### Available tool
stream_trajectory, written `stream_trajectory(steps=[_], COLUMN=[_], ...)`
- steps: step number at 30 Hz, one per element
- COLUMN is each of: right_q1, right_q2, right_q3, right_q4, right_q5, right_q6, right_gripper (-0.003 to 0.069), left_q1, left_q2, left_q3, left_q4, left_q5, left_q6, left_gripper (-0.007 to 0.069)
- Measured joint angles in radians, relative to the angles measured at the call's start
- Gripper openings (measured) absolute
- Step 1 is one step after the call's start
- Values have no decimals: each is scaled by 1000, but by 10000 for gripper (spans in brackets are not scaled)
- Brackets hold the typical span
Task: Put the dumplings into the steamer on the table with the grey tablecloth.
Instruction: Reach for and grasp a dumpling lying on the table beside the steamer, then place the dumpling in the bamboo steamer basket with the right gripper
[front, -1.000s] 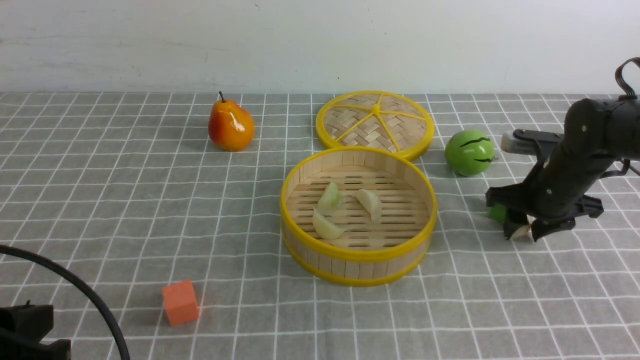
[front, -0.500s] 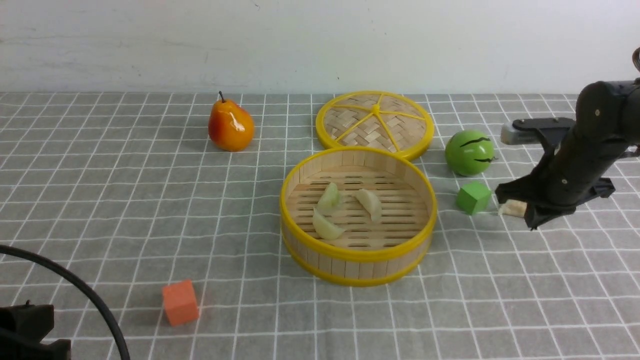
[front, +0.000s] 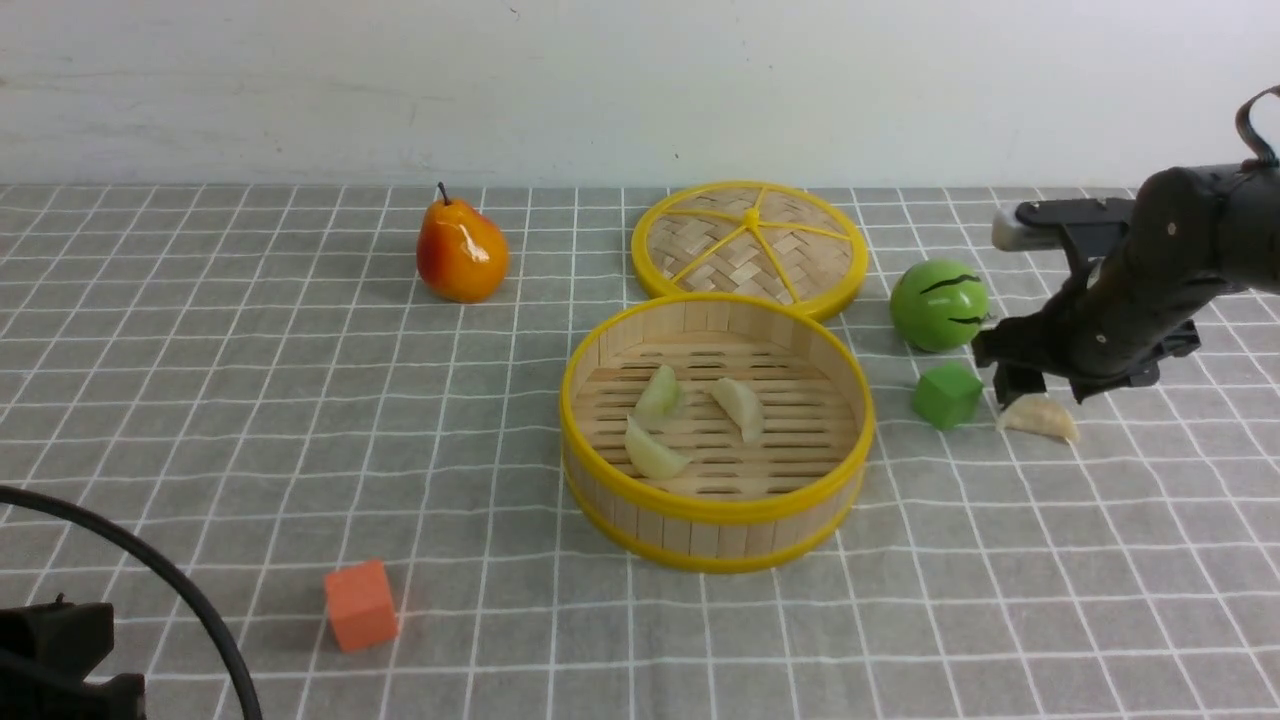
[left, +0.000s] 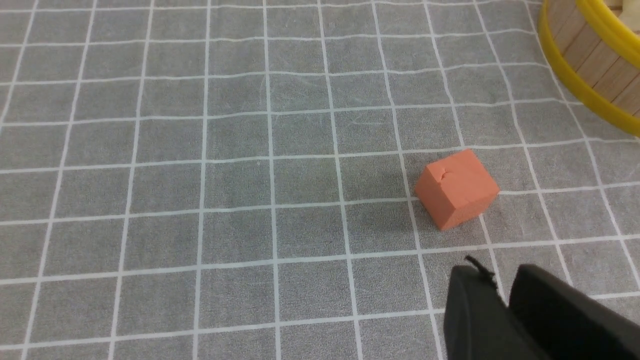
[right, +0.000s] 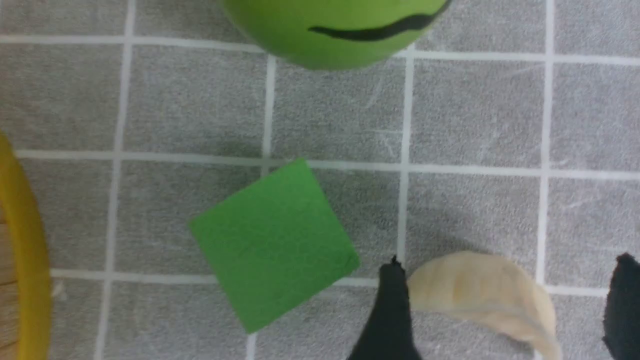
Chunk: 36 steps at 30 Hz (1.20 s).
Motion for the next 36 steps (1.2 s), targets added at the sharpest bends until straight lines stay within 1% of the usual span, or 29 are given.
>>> stream_trajectory(steps=[3, 4, 6, 8, 9, 12, 16, 21, 24, 30, 32, 35, 36], right_q1=[0, 0, 0, 0, 0, 0, 0, 0, 0, 0, 0, 12, 14], right_q2=[29, 35, 48, 52, 52, 52, 53, 31, -8, -98, -113, -145, -145], right_q3=[0, 0, 0, 0, -1, -3, -6, -9, -20, -30, -30, -30, -30], right_q4=[-18, -17, -17, -18, -19, -20, -21, -20, -21, 0, 24, 118, 126], right_q5=[-11, -8, -2, 1, 4, 7, 17, 80, 115, 131, 142, 150, 150], right_q6=[0, 0, -5, -27, -38, -60, -60, -107, -120, -126, -126, -146, -150], right_gripper=[575, 565, 521, 445, 428, 428, 428, 428, 428, 428, 428, 428, 428], left_q1=[0, 0, 0, 0, 0, 0, 0, 0, 0, 0, 0, 0, 0], left_q2=[0, 0, 0, 0, 0, 0, 0, 0, 0, 0, 0, 0, 0], left_q3=[0, 0, 0, 0, 0, 0, 0, 0, 0, 0, 0, 0, 0], left_q4=[0, 0, 0, 0, 0, 0, 0, 0, 0, 0, 0, 0, 0], left_q5=[0, 0, 0, 0, 0, 0, 0, 0, 0, 0, 0, 0, 0], left_q6=[0, 0, 0, 0, 0, 0, 0, 0, 0, 0, 0, 0, 0], left_gripper=[116, 117, 120, 122, 122, 122, 122, 123, 125, 126, 126, 126, 126])
